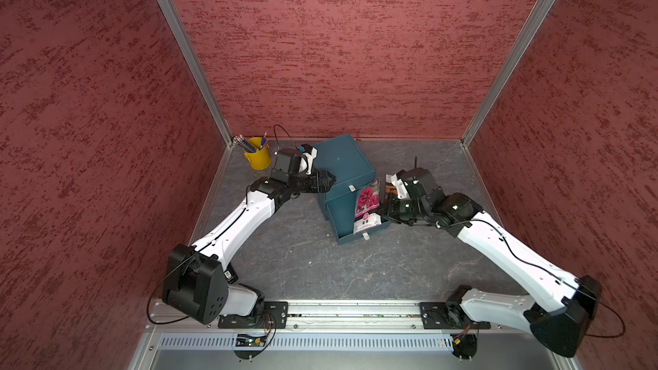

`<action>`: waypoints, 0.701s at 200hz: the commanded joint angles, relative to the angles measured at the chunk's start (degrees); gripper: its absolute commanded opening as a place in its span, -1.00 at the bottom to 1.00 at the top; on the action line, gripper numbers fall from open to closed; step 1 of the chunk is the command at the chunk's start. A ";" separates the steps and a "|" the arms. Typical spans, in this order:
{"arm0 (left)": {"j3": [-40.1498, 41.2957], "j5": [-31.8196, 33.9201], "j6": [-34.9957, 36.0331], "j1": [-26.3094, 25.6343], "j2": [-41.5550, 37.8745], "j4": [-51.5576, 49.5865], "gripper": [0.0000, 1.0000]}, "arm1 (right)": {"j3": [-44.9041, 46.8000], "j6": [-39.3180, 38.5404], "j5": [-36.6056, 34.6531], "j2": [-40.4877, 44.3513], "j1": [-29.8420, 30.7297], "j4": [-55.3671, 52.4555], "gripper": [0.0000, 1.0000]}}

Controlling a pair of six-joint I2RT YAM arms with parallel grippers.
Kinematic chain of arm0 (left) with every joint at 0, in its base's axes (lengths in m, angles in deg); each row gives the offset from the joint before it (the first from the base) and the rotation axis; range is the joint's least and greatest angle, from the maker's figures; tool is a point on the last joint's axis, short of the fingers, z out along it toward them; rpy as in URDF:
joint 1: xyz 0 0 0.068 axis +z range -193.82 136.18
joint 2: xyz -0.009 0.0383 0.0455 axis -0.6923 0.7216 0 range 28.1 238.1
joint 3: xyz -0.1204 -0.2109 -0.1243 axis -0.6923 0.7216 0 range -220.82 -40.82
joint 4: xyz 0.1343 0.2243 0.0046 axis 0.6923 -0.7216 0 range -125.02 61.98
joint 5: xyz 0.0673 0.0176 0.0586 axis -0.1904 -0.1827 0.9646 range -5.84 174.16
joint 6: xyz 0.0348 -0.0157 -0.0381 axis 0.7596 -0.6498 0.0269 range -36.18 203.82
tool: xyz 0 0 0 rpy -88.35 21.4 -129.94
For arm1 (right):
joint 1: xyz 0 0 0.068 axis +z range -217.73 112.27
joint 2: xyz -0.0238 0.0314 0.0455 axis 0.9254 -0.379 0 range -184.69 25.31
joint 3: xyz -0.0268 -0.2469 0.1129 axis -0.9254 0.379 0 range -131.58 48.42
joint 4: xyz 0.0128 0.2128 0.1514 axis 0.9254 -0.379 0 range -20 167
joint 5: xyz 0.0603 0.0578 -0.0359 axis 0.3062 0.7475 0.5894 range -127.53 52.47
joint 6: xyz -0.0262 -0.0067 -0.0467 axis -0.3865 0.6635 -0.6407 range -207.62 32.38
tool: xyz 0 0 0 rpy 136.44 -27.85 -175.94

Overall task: Take the seed bags out of the drawer
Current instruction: Pick up the seed packet from the drawer, then place the seed packet at the center of the board.

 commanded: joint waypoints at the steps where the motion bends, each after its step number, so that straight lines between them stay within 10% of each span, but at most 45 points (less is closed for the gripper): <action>1: 0.20 0.90 2.00 -0.56 1.83 -5.93 0.75 | -3.79 0.25 -2.55 2.89 -1.15 -4.66 -1.00; 140: -0.11 0.49 3.00 -0.81 1.45 -6.61 0.74 | -4.58 -7.52 -11.51 9.25 -17.48 -19.11 -1.00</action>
